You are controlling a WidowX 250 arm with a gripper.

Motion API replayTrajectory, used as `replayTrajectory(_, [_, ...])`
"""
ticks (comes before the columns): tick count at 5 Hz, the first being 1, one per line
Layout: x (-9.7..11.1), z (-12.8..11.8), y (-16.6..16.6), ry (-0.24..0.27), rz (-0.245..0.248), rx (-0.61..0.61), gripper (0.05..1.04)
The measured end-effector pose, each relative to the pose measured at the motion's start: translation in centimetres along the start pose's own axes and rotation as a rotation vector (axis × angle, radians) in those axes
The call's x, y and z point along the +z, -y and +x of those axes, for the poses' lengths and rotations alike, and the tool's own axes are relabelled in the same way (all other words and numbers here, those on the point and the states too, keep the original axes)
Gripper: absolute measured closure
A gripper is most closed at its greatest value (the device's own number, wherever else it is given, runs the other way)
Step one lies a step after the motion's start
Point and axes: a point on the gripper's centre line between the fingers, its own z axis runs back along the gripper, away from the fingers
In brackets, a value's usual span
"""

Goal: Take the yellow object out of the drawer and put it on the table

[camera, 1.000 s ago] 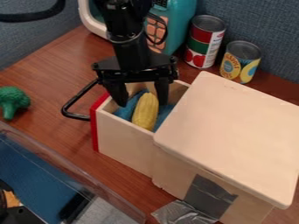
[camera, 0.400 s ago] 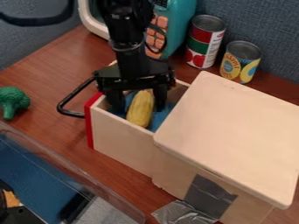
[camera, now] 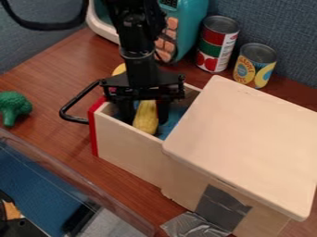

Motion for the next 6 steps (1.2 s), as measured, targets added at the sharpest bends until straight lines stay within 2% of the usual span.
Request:
replayTrajectory(1, [0.3, -0.3, 0.5, -0.01, 0.002, -0.045, 0.492])
replayTrajectory(2, [2.3, -0.1, 1.9, 0.018, -0.045, -0.134, 0.492])
replayTrajectory(3, [5.0, 0.2, 3.1, 0.026, -0.082, -0.219, 0.492])
replayTrajectory(4, [6.3, 1.2, 1.2, 0.016, -0.075, -0.189, 0.492])
replayTrajectory(5, [7.8, 3.1, -2.2, 0.043, -0.054, -0.118, 0.492])
replayTrajectory(6, [9.2, 5.3, -6.1, 0.1, -0.053, -0.023, 0.492])
